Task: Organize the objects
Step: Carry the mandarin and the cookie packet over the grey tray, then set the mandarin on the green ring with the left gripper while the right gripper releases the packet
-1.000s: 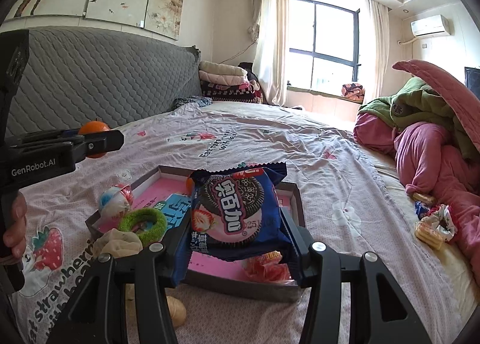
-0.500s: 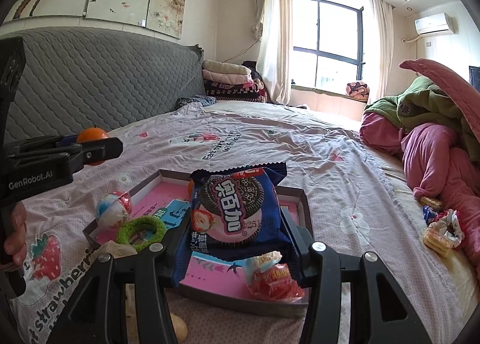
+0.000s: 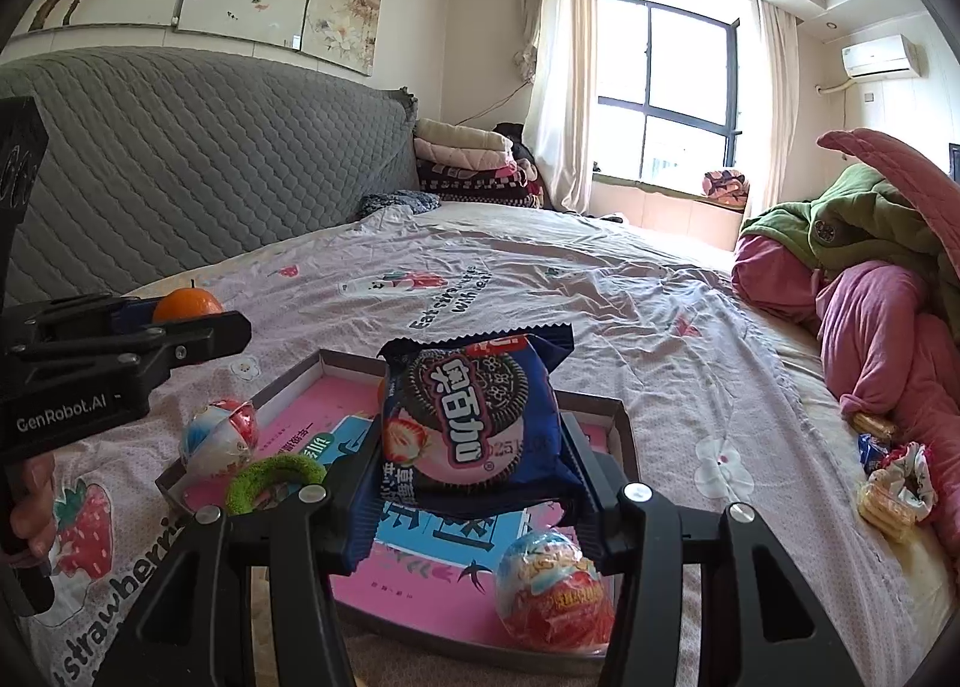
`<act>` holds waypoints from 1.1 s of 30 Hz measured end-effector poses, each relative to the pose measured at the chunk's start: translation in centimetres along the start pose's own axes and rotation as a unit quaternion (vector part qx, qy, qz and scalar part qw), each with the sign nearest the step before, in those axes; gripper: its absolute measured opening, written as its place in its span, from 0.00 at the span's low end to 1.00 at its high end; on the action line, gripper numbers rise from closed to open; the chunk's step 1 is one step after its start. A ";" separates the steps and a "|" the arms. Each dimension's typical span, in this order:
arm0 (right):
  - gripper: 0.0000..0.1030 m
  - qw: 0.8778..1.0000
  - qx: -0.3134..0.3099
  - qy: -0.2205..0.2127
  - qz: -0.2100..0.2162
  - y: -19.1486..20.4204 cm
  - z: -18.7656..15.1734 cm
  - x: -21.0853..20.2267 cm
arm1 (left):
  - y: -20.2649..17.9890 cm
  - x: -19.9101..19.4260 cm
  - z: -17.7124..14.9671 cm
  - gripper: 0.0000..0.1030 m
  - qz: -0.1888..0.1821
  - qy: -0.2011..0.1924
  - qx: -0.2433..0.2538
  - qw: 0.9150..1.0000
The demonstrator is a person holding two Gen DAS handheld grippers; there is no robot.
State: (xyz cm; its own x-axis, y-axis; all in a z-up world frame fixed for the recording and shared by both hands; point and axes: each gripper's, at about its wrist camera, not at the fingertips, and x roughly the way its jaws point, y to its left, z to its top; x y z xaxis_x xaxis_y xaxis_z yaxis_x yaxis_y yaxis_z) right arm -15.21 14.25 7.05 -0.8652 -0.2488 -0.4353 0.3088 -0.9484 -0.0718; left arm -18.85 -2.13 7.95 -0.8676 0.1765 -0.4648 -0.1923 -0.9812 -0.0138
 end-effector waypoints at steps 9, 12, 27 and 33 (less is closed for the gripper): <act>0.51 0.999 -0.015 0.034 0.020 1.1 -0.4 1.6 | 0.3 2.7 -1.1 0.36 0.006 0.039 0.000 0.999; 0.51 0.997 -0.021 0.072 0.030 1.6 -1.1 3.0 | -0.2 4.3 -2.0 0.36 0.000 0.067 0.012 0.998; 0.52 0.980 0.008 0.186 0.065 1.6 -4.4 6.8 | -1.0 8.1 -4.7 0.36 0.007 0.152 0.028 0.988; 0.53 0.980 0.014 0.188 0.065 1.5 -4.2 6.8 | -1.4 8.7 -5.3 0.36 0.008 0.164 0.037 0.986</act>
State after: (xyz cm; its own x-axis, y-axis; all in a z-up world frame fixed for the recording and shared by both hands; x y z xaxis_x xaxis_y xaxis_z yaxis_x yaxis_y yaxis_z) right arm -19.00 11.93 0.18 -0.6107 -0.2819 -0.7400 0.3911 -0.9199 0.0277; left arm -23.65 0.39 -0.74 -0.6786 0.1145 -0.7256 -0.2229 -0.9733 0.0549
